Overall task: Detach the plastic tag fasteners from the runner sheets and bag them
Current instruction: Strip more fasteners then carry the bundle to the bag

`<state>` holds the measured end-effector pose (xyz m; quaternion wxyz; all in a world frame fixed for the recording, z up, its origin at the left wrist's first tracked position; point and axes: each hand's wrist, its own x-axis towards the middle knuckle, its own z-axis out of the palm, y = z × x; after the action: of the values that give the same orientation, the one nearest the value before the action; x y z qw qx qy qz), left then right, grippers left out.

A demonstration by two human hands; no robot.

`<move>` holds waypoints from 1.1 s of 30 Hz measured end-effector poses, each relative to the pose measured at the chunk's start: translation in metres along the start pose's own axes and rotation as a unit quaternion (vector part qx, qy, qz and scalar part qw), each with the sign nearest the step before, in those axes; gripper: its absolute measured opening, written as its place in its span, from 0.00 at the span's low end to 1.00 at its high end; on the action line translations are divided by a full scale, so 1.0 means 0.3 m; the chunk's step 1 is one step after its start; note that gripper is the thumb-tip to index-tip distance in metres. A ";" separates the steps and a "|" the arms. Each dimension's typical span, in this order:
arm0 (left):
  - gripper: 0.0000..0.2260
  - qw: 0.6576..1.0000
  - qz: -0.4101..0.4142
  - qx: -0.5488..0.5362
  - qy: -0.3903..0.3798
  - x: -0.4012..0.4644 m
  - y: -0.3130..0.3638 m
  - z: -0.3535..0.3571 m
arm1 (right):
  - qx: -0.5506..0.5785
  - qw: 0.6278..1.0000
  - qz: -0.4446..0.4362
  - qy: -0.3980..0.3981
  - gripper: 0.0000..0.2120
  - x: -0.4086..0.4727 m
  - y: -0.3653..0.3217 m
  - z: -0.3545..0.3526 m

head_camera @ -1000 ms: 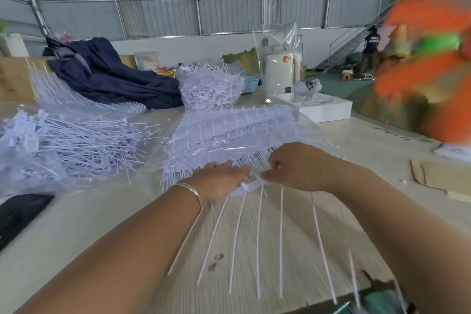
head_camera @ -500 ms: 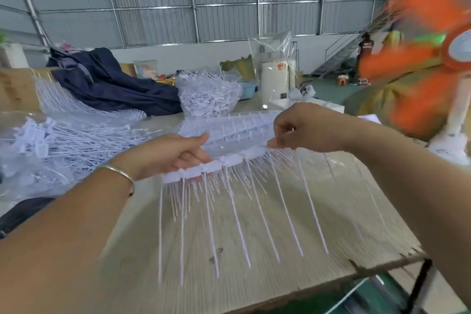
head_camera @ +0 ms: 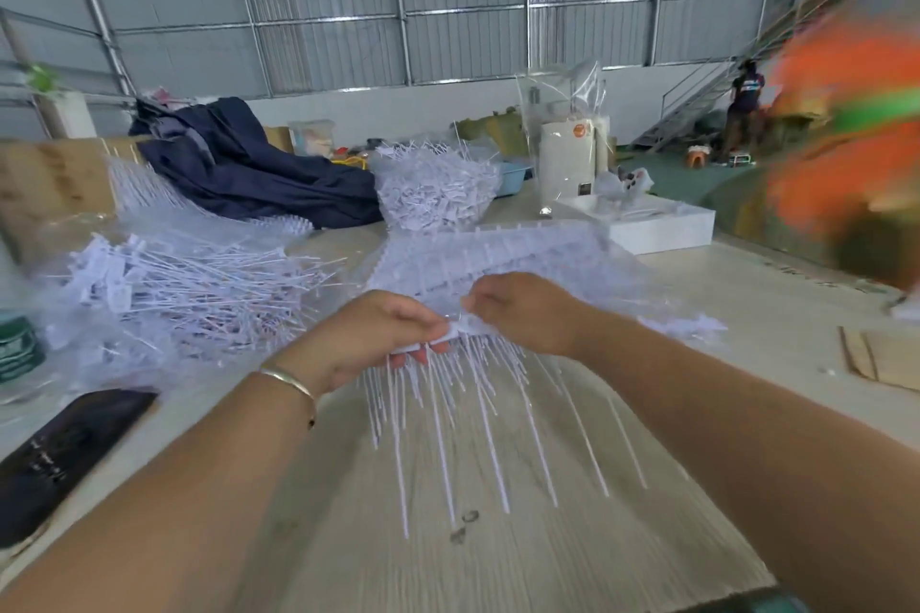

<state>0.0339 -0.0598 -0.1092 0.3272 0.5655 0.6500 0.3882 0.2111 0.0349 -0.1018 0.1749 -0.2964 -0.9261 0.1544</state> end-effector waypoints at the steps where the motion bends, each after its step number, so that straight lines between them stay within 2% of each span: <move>1: 0.05 1.000 -0.003 -0.020 0.002 -0.001 -0.012 0.015 | 0.066 0.998 0.002 -0.020 0.14 -0.002 -0.003 0.031; 3: 0.06 0.997 -0.017 -0.075 0.005 -0.010 -0.029 0.025 | 0.140 0.990 0.015 -0.033 0.15 -0.008 0.005 0.066; 5: 0.11 0.988 -0.045 -0.145 0.012 -0.019 -0.043 0.017 | 0.115 0.993 0.013 -0.016 0.16 -0.011 0.027 0.078; 7: 0.09 0.979 -0.068 -0.191 0.022 -0.029 -0.058 0.006 | 0.088 0.996 0.027 0.017 0.16 -0.017 0.056 0.098; 9: 0.04 0.976 -0.069 -0.201 0.038 -0.037 -0.081 0.008 | 0.086 0.994 0.054 0.036 0.16 -0.029 0.078 0.121; 12: 0.05 0.975 -0.057 -0.207 0.055 -0.043 -0.112 0.027 | 0.017 0.997 0.067 0.047 0.16 -0.040 0.082 0.150; 16: 0.14 0.966 -0.055 -0.246 0.059 -0.039 -0.105 0.040 | 0.076 0.992 0.056 0.078 0.15 -0.040 0.059 0.141; 19: 0.08 0.948 -0.086 -0.303 0.050 -0.017 -0.072 0.014 | 0.090 0.993 0.037 0.065 0.15 -0.024 0.027 0.092; 22: 0.04 0.948 -0.113 -0.294 0.034 0.012 -0.042 -0.024 | 0.106 0.991 0.030 0.070 0.14 0.003 0.005 0.044; 25: 0.04 0.945 -0.122 -0.302 0.034 0.020 -0.060 -0.027 | 0.059 0.996 0.029 0.068 0.13 0.006 0.007 0.070; 28: 0.05 0.927 -0.108 -0.359 0.003 0.014 -0.114 -0.015 | 0.027 0.996 0.021 0.083 0.13 -0.008 0.033 0.128; 30: 0.05 0.918 -0.093 -0.384 -0.022 0.008 -0.145 -0.019 | 0.053 0.995 0.015 0.087 0.13 -0.008 0.055 0.148; 33: 0.06 0.913 -0.082 -0.399 -0.036 0.005 -0.159 -0.020 | 0.184 0.979 0.003 0.089 0.14 -0.009 0.074 0.151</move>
<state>0.0057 -0.0619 -0.1479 0.5792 0.3458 0.4733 0.5665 0.2053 0.0423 -0.1513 0.3079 -0.2748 -0.8616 0.2956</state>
